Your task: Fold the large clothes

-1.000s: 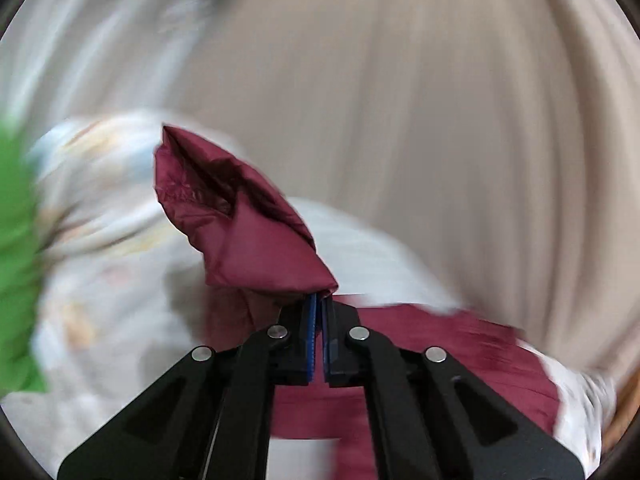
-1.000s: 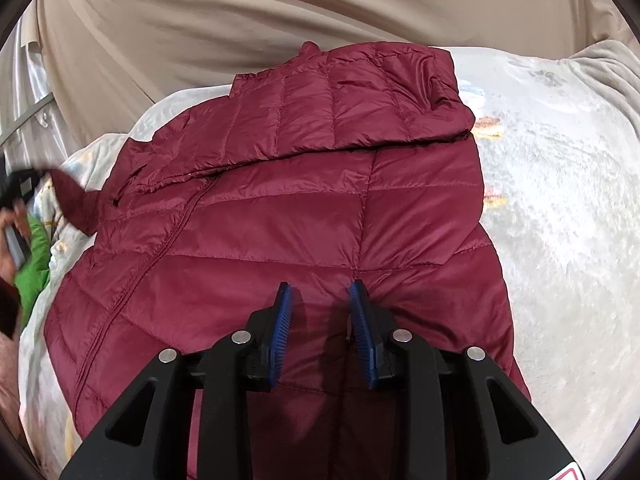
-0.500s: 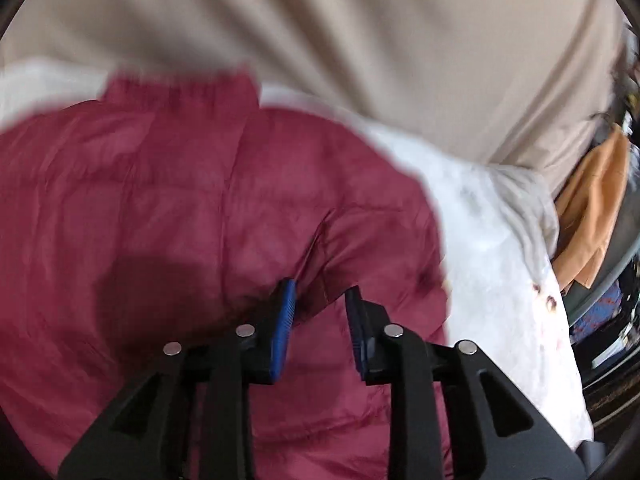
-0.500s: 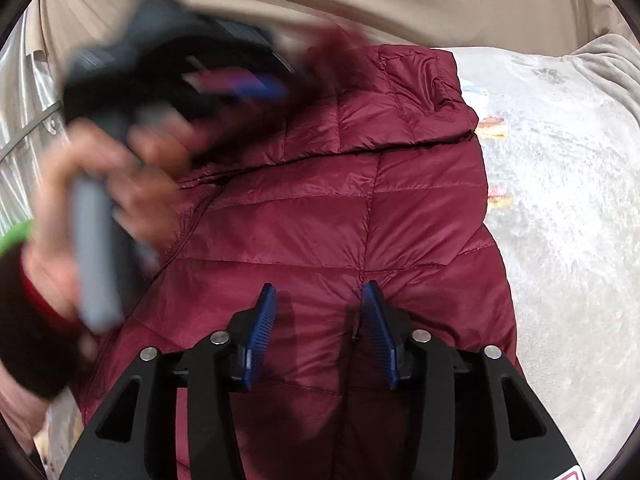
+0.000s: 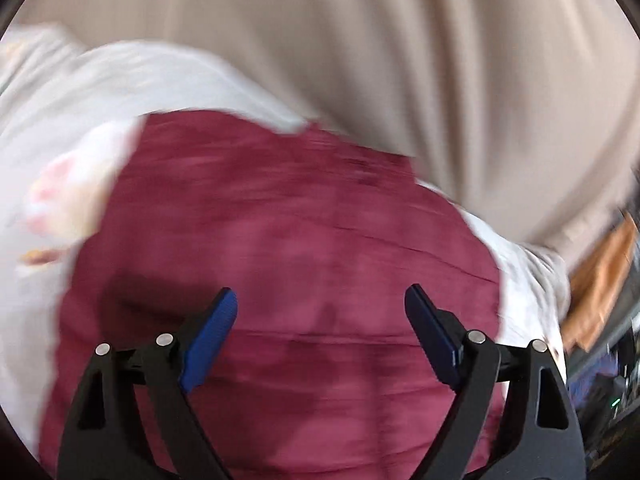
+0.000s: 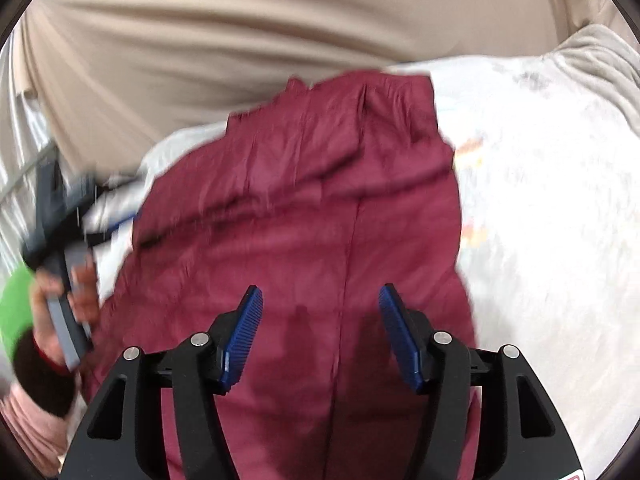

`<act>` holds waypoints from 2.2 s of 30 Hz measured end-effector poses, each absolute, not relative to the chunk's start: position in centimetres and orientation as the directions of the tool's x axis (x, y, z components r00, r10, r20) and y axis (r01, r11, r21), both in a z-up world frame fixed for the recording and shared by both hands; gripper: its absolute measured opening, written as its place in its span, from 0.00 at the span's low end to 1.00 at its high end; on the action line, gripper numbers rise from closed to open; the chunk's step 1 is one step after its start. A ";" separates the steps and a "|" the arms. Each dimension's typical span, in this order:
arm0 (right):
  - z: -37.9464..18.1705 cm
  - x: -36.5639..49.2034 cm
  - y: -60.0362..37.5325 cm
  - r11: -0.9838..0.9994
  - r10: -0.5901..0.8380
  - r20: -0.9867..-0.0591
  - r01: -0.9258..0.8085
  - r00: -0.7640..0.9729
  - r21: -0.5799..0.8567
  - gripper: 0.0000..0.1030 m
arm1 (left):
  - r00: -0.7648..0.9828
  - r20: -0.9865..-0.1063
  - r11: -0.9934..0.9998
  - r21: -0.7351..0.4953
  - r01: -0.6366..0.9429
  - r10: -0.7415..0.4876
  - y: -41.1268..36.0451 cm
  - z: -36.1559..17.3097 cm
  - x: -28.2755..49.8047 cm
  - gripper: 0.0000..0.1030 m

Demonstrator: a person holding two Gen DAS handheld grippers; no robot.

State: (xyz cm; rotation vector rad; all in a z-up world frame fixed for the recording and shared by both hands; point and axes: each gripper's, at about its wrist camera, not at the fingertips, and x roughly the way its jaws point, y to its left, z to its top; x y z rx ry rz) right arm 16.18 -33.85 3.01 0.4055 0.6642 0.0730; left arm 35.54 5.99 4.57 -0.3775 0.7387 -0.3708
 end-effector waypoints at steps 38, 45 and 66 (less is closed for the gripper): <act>7.7 33.5 -16.8 0.953 0.302 -0.604 -0.217 0.737 0.211 0.16 | 0.709 -0.654 0.914 -0.405 -0.034 -0.263 10.8 -1.9 39.7 0.34; 2.5 32.9 -11.7 0.952 0.200 -0.683 -0.304 0.702 -0.033 0.11 | 0.710 -0.632 0.884 -0.467 -0.031 -0.309 12.7 -2.3 39.6 0.34; 5.8 33.9 -32.4 0.969 0.052 -0.597 0.105 0.800 0.224 0.20 | 0.714 -0.630 0.882 -0.470 -0.039 -0.304 13.0 -2.5 39.6 0.32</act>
